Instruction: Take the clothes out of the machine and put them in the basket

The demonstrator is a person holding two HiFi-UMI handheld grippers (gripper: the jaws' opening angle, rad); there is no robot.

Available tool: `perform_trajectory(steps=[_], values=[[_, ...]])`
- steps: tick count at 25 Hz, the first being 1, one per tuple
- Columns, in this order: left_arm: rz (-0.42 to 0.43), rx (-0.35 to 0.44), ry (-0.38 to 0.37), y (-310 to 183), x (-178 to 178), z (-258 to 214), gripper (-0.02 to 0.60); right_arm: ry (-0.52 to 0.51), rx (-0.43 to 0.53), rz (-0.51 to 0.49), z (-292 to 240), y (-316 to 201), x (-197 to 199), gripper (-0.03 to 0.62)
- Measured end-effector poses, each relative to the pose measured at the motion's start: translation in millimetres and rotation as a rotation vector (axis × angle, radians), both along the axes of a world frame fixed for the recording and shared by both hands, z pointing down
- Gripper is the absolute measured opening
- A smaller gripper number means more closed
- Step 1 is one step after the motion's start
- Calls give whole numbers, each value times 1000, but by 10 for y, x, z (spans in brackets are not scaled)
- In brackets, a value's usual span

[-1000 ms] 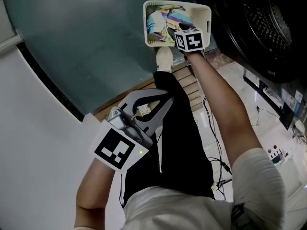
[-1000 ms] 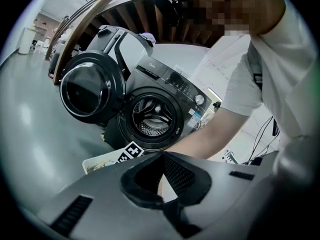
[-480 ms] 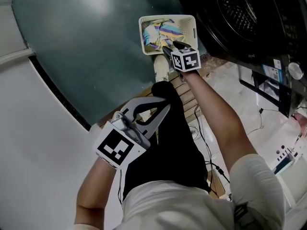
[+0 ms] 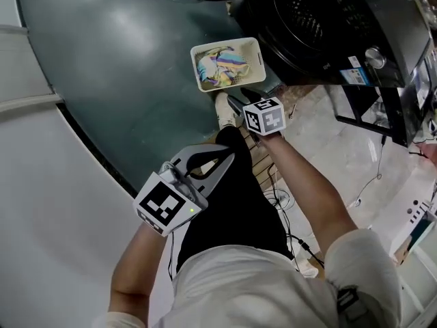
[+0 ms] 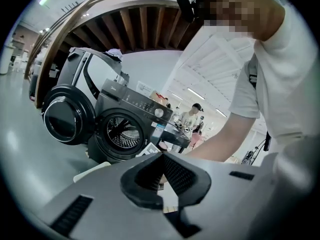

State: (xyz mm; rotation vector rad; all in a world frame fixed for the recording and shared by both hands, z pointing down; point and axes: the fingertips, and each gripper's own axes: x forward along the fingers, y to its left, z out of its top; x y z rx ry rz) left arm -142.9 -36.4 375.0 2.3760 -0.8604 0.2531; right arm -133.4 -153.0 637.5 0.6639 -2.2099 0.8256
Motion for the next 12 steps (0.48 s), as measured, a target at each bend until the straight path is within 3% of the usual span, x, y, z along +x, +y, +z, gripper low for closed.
perform_trajectory(steps=[12], values=[[52, 56, -7, 359, 402, -641, -5, -108, 95, -13, -1401, 609, 548, 175]])
